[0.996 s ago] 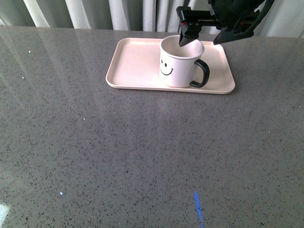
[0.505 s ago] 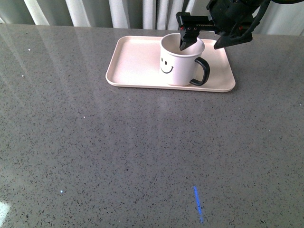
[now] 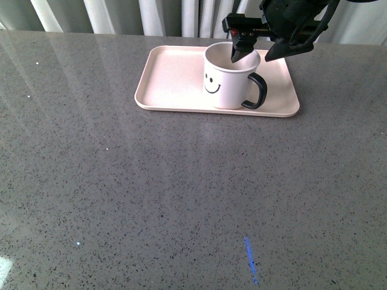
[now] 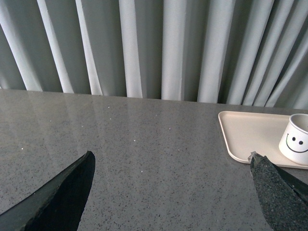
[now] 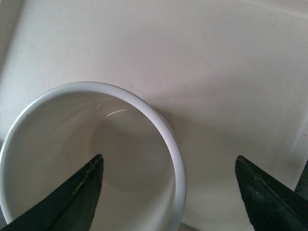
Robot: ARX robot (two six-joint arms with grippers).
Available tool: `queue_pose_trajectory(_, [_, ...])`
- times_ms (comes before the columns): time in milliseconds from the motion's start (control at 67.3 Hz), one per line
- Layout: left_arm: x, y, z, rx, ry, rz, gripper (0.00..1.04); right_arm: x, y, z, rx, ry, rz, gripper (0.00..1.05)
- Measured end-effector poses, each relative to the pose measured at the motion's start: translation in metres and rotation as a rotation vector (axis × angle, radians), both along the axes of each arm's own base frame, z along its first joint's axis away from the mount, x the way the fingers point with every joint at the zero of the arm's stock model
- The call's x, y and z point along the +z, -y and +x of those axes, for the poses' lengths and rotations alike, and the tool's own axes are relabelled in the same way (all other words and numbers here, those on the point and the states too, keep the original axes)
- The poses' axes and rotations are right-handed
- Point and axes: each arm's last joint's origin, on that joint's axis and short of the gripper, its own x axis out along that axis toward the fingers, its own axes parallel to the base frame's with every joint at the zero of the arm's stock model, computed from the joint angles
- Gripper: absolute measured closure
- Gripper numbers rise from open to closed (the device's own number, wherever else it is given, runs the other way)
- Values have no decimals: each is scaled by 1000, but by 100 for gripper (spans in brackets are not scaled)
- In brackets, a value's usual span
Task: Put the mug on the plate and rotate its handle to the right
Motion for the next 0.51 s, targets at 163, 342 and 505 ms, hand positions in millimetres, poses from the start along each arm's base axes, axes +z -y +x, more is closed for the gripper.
queue_pose_trajectory(163, [0, 0, 0, 0, 0, 0, 9, 0, -1, 1, -1, -4, -3, 56])
queue_pose_trajectory(342, [0, 0, 0, 0, 0, 0, 9, 0, -4, 3, -2, -10, -5, 84])
queue_pose_trajectory(505, [0, 0, 0, 0, 0, 0, 9, 1, -5, 4, -10, -16, -8, 103])
